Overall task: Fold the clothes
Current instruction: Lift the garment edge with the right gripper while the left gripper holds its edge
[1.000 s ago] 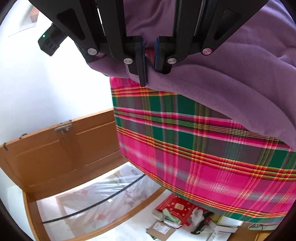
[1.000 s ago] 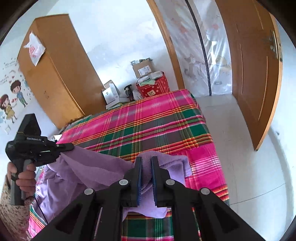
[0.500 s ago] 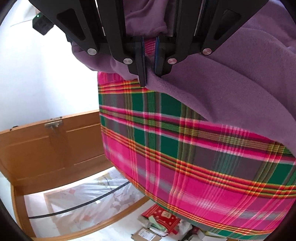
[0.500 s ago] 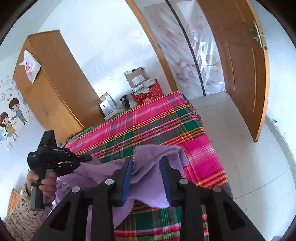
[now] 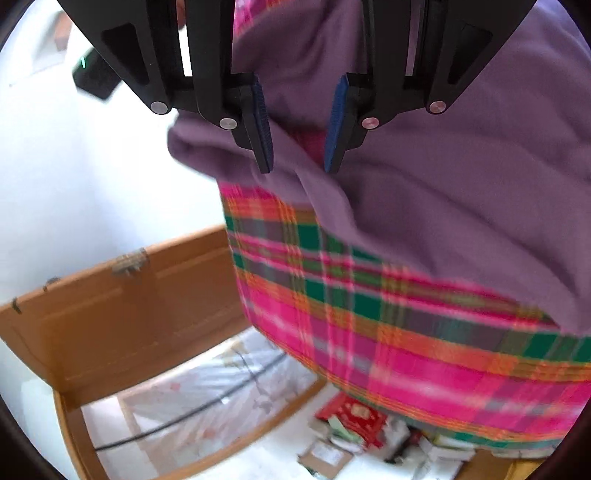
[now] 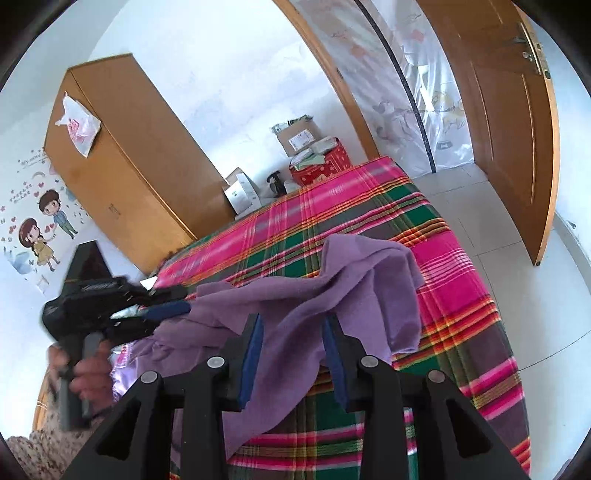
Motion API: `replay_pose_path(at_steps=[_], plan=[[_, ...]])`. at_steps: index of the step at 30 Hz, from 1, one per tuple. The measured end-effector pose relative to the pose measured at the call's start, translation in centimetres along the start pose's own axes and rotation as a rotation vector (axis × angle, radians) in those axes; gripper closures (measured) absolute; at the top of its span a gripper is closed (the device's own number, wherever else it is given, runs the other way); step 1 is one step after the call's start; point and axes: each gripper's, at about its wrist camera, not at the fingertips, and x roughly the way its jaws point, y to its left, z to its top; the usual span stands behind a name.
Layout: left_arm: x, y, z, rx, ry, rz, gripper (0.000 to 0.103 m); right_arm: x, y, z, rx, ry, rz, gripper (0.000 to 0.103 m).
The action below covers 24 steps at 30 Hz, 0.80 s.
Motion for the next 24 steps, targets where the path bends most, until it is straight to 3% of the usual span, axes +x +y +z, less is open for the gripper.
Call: replay_pose_path(at_steps=[2, 3, 5, 9, 13, 24], plan=[[0.8, -0.5, -1.3, 0.031, 0.043, 0.004, 0.073, 0.6, -0.2, 0.0, 0.017, 0.007, -0.016, 0.073], [1.2, -0.9, -2.0, 0.053, 0.063, 0.01, 0.073, 0.6, -0.3, 0.0, 0.018, 0.003, -0.028, 0.089], [1.8, -1.7, -3.4, 0.115, 0.087, 0.013, 0.073, 0.6, -0.5, -0.2, 0.02, -0.005, -0.044, 0.099], [3.0, -3.6, -4.9, 0.201, 0.114, -0.002, 0.073, -0.5, -0.7, -0.7, 0.023, -0.026, -0.037, 0.1], [5.1, -4.2, -4.5, 0.159, 0.16, -0.062, 0.073, -2.3, -1.1, -1.4, 0.052, -0.069, -0.005, 0.1], [9.8, -6.9, -3.7, 0.124, 0.192, -0.086, 0.073, -5.6, -3.3, -3.3, 0.123, -0.124, 0.018, 0.1]])
